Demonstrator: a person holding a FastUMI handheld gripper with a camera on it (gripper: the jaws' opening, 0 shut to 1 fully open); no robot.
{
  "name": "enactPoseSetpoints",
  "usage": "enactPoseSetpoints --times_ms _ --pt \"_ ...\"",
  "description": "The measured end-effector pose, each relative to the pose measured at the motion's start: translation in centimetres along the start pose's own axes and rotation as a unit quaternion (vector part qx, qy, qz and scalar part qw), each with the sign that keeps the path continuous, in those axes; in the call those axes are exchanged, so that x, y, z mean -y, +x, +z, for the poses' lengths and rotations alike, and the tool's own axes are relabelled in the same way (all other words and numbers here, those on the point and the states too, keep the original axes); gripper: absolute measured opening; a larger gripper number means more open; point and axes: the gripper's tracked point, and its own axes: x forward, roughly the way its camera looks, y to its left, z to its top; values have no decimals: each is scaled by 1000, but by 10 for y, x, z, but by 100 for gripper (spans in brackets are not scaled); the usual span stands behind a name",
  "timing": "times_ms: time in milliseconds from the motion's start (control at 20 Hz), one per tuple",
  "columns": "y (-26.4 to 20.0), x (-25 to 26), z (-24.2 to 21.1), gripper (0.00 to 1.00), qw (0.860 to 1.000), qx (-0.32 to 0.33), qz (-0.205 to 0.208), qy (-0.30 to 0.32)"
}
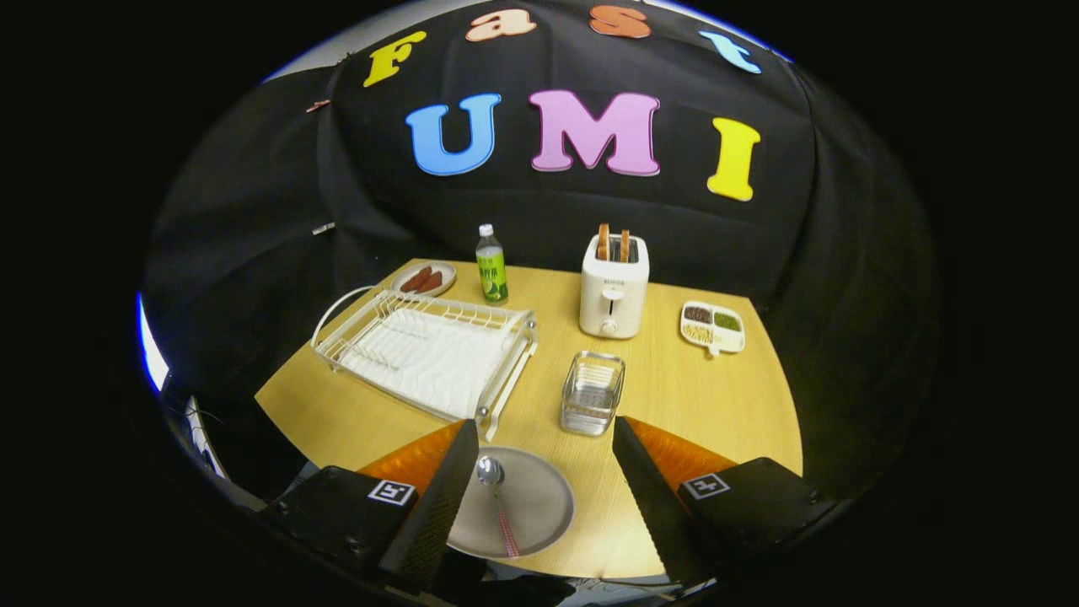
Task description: Take the plate from the dish rack, then take the spoon from the basket and place it into the plate.
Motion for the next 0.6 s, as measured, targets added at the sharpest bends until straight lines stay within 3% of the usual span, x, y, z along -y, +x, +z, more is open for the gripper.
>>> enactPoseSetpoints --times_ms 300,600 --pt "-46 19 104 99 993 104 -32 -46" --pt "-89 29 175 97 976 199 -67 -59"
